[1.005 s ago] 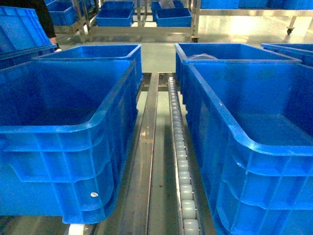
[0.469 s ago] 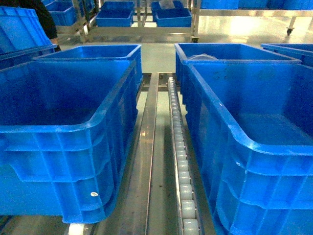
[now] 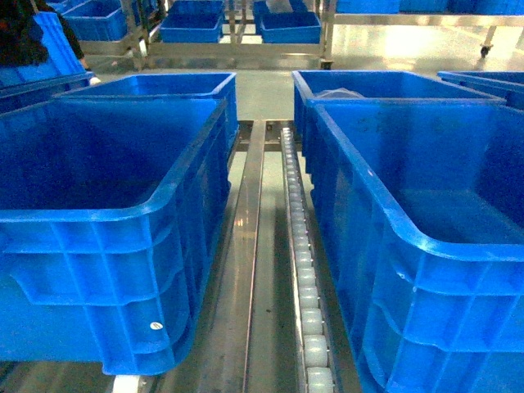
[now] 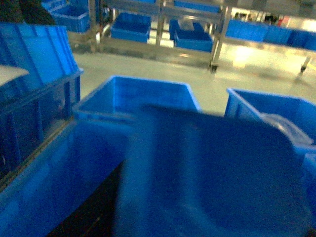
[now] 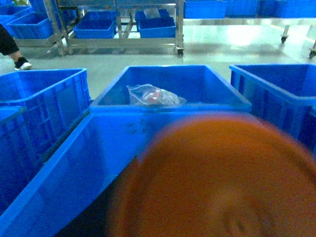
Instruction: Sort blue parts and orange caps into right shelf containers
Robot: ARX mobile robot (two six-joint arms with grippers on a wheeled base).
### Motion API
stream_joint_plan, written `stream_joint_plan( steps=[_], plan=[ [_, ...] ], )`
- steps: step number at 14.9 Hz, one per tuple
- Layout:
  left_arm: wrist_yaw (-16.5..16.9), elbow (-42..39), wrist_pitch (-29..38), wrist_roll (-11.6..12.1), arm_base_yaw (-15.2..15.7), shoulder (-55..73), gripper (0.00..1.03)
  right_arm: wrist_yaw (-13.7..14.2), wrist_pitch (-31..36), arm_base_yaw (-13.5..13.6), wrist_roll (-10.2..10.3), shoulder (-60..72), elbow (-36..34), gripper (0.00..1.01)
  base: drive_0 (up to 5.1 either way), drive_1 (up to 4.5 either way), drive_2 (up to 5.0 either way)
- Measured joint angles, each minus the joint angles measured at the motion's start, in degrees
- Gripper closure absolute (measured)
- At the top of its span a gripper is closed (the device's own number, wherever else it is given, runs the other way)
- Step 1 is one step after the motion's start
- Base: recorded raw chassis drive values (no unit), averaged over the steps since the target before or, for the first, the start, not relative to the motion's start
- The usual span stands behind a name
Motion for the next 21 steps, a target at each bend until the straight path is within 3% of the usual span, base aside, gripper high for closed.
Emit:
stream_joint_plan(
  steps=[3,4,5,6,8,9,10,15,16,19,20,21],
  plan=[
    [-0.15,-1.53,1.51,-5.01,-0.26,-6.27,0.13,0.5,-0.24,-0.04,1.53,-0.5,1.01,0.12,0.0,0.0,0.0],
    [-0.24,-2.67,-2.4,-2.34,-0.24,-6.67,0.19,-0.72,-0.68,-0.17,0.04,-2.86,-1.53,0.27,0.0,0.0,0.0],
    [-0.15,-8.37,-1.27,1.51,0.0,-9.16,0.33,-1.55,0.15,-0.79,-0.57,-6.21,-6.23,0.41,0.0,0.0,0.0],
    [2.01,-12.52,0.31,3.17,1.53,-12.33,0.46,-1.84,0.79,-1.36,-0.83,-8.92,-9.62,0.54,0.0,0.0,0.0],
    [2.25,-19.56,2.6,4.68,2.99,-18.56,0.74,-2.69,1.11,-2.4,-1.29,-14.36,-15.65,0.82,0.0,0.0,0.0],
    [2.45,-22.71,2.6,4.72,2.95,-20.37,0.87,-5.92,0.79,-4.79,-1.55,-17.2,-18.23,0.97,0.0,0.0,0.0],
    [2.56,-25.68,2.54,4.68,2.75,-22.82,1.01,-5.66,0.31,-5.84,-1.62,-19.85,-20.31,0.98,0.0,0.0,0.0],
    [2.56,-34.23,-1.22,4.76,2.75,-35.52,1.01,-5.99,-6.54,-5.92,-1.62,-33.79,-27.67,0.98,0.0,0.0,0.0],
    [2.54,-35.19,-2.49,4.76,2.75,-38.01,1.01,-5.99,-2.6,-5.92,-1.62,-34.21,-29.7,0.98,0.0,0.0,0.0],
    [2.54,-38.07,-7.63,4.76,2.75,-45.83,1.01,-5.99,-10.69,-5.92,-1.64,-42.49,-32.15,0.98,0.0,0.0,0.0],
    [2.56,-40.02,-4.72,4.76,2.75,-46.18,1.01,-5.99,-13.86,-5.92,-1.64,-46.03,-32.2,0.98,0.0,0.0,0.0],
    [2.56,-40.85,-7.89,4.74,2.75,-47.82,1.01,-5.99,-16.2,-5.92,-1.64,-48.41,-32.2,0.98,0.0,0.0,0.0]
  ],
)
